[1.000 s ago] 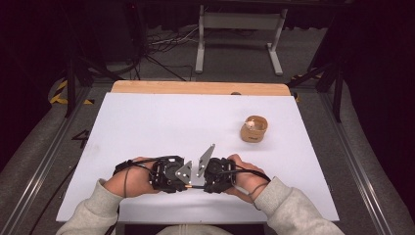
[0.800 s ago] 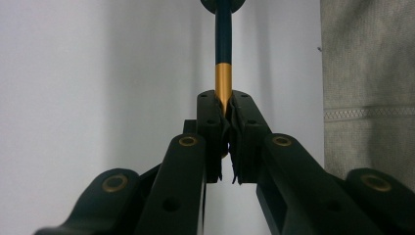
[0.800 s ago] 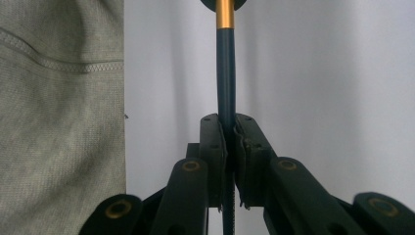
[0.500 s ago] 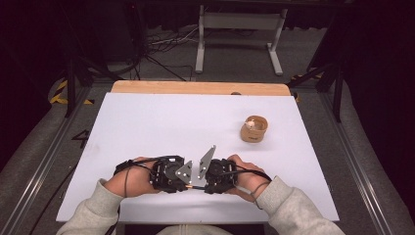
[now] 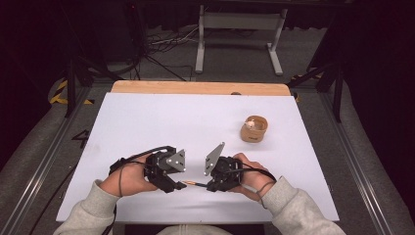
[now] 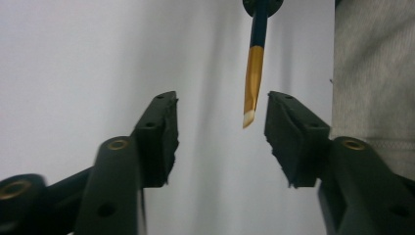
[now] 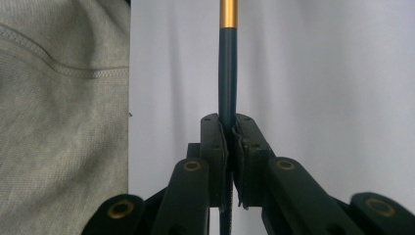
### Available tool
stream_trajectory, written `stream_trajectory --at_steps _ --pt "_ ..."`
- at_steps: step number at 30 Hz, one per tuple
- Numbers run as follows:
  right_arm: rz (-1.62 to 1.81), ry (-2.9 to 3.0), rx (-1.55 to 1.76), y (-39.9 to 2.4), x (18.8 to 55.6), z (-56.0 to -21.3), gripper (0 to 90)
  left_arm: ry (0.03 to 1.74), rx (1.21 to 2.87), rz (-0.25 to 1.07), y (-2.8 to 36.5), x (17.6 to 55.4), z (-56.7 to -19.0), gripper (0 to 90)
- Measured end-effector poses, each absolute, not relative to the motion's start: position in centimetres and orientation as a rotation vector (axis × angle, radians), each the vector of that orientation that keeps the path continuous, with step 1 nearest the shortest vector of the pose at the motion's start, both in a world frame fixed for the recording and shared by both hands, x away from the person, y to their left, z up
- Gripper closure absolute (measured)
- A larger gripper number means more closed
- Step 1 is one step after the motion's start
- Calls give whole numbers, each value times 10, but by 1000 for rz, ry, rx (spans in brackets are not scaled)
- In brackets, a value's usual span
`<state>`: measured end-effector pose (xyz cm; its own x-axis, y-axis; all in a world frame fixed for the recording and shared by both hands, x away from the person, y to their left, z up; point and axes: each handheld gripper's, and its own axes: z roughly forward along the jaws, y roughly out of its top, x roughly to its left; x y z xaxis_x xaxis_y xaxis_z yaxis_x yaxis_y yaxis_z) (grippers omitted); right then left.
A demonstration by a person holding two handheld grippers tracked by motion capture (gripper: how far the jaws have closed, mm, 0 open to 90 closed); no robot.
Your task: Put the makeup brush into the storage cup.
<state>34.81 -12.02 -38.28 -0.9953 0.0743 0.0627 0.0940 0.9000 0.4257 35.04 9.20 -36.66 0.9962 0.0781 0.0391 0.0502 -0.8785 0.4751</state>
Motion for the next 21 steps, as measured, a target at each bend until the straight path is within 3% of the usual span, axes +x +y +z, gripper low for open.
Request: stream_trajectory --at_steps 3,4,9,21 --pt "-711 -3016 -153 -124 349 -381 842 140 2589 110 99 351 -364 369" --pt "-747 -3006 -157 -128 350 -378 842 138 2564 122 102 352 -363 290" --pt "-830 -3009 -175 -136 351 -372 842 167 2459 165 116 352 -360 190" --pt "-992 -3027 -229 -151 357 -351 841 250 2309 177 133 350 -358 88"
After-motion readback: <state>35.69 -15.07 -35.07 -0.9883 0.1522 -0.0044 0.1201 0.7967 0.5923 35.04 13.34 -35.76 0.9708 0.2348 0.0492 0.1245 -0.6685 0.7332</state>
